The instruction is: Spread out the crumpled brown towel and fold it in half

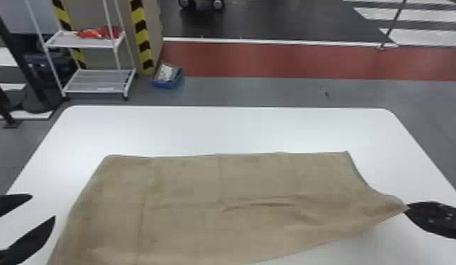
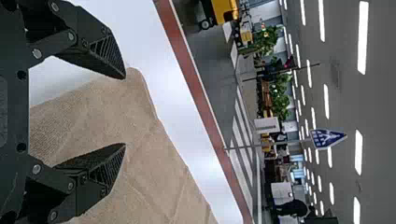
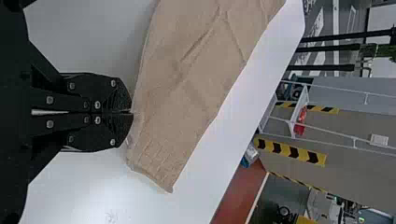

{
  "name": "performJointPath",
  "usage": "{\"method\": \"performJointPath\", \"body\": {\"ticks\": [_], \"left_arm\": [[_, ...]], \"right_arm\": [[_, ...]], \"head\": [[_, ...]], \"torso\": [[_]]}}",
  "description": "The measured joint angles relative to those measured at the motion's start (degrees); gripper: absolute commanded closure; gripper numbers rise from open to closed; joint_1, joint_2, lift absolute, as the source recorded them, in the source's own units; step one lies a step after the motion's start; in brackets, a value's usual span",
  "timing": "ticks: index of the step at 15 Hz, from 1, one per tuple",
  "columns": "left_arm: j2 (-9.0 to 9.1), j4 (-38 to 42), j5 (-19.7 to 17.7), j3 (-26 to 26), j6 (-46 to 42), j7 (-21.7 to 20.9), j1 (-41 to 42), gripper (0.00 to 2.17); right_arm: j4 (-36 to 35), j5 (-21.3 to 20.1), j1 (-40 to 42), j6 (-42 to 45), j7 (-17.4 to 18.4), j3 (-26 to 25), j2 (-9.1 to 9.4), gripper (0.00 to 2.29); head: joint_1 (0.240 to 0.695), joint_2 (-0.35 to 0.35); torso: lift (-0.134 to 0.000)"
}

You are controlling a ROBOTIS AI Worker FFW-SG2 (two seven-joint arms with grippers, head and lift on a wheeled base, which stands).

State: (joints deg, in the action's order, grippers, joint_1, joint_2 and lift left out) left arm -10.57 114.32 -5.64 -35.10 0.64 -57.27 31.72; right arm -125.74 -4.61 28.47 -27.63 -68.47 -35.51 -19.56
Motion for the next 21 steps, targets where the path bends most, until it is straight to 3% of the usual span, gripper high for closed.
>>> {"method": "performJointPath", "body": {"ticks": [3, 8, 11, 21], "left_arm": [[-0.38, -0.1, 0.2, 1.7, 1.6, 2.7, -1.3, 0.09], [-0.23, -0.2, 1.4, 11.7, 25.8, 12.1, -9.8, 0.2], [-0.38, -3.3, 3.7, 15.8, 35.3, 14.3, -15.4, 0.2], [-2.63, -8.4, 5.0, 15.8, 35.0, 19.1, -18.9, 0.23]], "right_arm": [[0.4, -0.5, -1.5, -0.5, 0.0, 0.9, 0.03, 1.24], [0.2, -3.1, -2.0, -1.6, 0.0, 2.6, 0.41, 1.24], [0.6, -4.1, -2.0, -1.7, 0.0, 2.7, 0.66, 1.24], [1.5, -6.0, -2.0, -1.5, 0.0, 4.6, 1.41, 1.24]], "head": [[0.695, -0.012], [0.695, -0.058], [0.695, -0.084], [0.695, -0.015]], "torso": [[-0.123], [-0.123], [-0.123], [-0.123]]}}
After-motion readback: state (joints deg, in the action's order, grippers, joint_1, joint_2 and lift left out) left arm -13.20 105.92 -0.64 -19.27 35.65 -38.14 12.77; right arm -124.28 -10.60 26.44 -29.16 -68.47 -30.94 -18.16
